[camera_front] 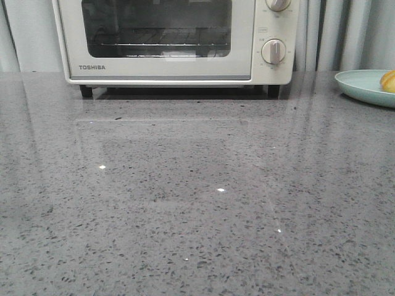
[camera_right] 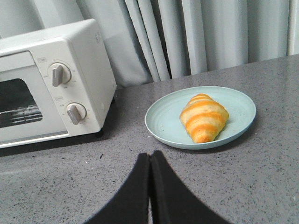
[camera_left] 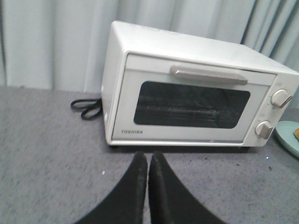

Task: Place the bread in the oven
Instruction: 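Hook the left gripper on the oven door handle and pull it down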

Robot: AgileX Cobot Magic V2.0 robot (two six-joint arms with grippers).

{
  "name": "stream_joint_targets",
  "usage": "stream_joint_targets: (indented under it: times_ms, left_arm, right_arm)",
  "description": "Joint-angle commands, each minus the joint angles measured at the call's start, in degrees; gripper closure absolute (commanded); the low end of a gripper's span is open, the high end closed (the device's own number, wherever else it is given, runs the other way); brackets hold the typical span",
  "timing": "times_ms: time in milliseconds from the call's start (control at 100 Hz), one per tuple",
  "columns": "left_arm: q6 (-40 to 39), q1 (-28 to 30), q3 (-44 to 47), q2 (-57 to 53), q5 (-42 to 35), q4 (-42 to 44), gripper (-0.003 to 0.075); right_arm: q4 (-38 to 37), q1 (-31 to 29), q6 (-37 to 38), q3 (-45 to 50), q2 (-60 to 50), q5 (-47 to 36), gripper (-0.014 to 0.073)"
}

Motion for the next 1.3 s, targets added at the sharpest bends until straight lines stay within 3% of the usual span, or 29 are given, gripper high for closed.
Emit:
stream_joint_targets:
  times_ms: [0,220,550,1040,1290]
  left_arm:
    - [3.23,-4.88,-7.23,6.92,-5.74,-1.53,0.0741]
    - [9.7,-14.54,-24.58,27.49,-6.1,-1.53,0.0741]
    - [9.71,-15.15,-43.23,49.22,-5.04,-3.91,0.0741]
    - [9.71,-15.38,-47.12,58.69,-10.59,-3.8,0.0741]
    - [9.71,-15.38,-46.34,58.69,-6.54,-1.88,0.0742]
  right_arm:
    - [-0.99,0.13,-0.16,-3.5,3.48,-4.06,0.0662]
    - [-0.88,0.94,-0.16,-4.49,3.91,-5.35,0.0662]
    - [-0.88,1.17,-0.16,-4.49,3.91,-4.97,0.0662]
    - [-0.88,1.17,-0.16,-4.49,4.02,-2.93,0.0662]
    - [-0.88,1.17,-0.16,-4.49,4.02,-2.01,0.0662]
